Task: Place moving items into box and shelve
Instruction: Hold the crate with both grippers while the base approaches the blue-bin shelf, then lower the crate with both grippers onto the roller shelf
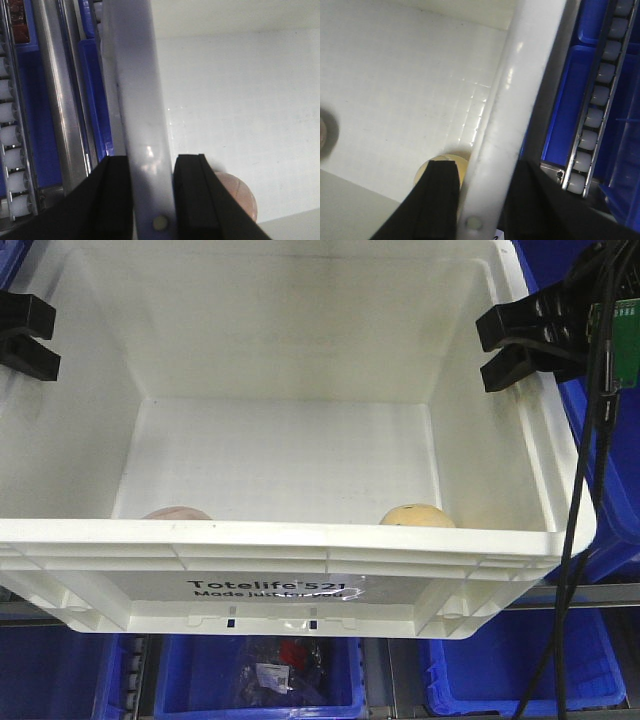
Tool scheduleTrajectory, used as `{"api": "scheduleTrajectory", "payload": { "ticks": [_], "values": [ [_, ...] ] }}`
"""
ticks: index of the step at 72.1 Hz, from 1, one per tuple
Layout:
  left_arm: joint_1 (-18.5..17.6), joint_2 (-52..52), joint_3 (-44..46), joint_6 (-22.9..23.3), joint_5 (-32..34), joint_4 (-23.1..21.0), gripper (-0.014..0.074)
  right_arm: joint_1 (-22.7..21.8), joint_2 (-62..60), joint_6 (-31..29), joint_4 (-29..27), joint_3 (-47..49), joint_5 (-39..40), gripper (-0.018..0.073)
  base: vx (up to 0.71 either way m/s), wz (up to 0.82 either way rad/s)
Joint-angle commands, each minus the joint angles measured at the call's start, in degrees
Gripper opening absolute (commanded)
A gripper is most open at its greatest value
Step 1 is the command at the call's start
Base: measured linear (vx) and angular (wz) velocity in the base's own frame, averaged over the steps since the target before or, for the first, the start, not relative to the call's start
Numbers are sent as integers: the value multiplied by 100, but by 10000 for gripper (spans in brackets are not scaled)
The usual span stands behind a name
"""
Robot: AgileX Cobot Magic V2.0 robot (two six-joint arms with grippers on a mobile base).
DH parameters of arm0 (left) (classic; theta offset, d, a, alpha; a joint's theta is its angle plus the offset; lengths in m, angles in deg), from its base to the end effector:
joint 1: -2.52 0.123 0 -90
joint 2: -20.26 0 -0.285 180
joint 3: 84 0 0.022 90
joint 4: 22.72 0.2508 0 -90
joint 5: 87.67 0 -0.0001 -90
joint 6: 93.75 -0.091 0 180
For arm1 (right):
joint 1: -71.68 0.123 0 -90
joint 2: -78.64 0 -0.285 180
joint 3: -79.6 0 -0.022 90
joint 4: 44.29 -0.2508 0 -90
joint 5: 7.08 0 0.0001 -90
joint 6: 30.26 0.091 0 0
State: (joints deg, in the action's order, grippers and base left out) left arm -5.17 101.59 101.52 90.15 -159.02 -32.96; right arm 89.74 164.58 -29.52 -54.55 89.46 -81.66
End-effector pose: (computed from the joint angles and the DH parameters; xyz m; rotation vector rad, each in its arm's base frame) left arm 0.2395 -0.0478 0.4124 0.0757 2.5721 -0.3155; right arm 0.2444 0.0961 0.4110 -0.3951 2.6153 0.3552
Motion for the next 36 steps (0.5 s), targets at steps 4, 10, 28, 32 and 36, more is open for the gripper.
{"api": "scheduleTrajectory", "payload": {
  "ticks": [4,10,28,32,36],
  "values": [
    [-8,-207,280,-29,633,-204,-17,-7,-195,-258,-597,222,422,-12,0,0],
    [-8,-214,233,-29,699,-192,-17,-7,-195,-243,-604,222,600,-12,0,0],
    [-8,-668,-697,-74,1579,-68,-17,-7,-299,-262,-585,217,1119,-12,0,0],
    [-8,-777,-891,-74,1719,-34,-17,-7,-347,-268,-584,217,1249,-12,0,0],
    [-8,-867,-1043,-74,1800,28,-17,-7,-373,-268,-569,217,1336,-12,0,0]
  ]
}}
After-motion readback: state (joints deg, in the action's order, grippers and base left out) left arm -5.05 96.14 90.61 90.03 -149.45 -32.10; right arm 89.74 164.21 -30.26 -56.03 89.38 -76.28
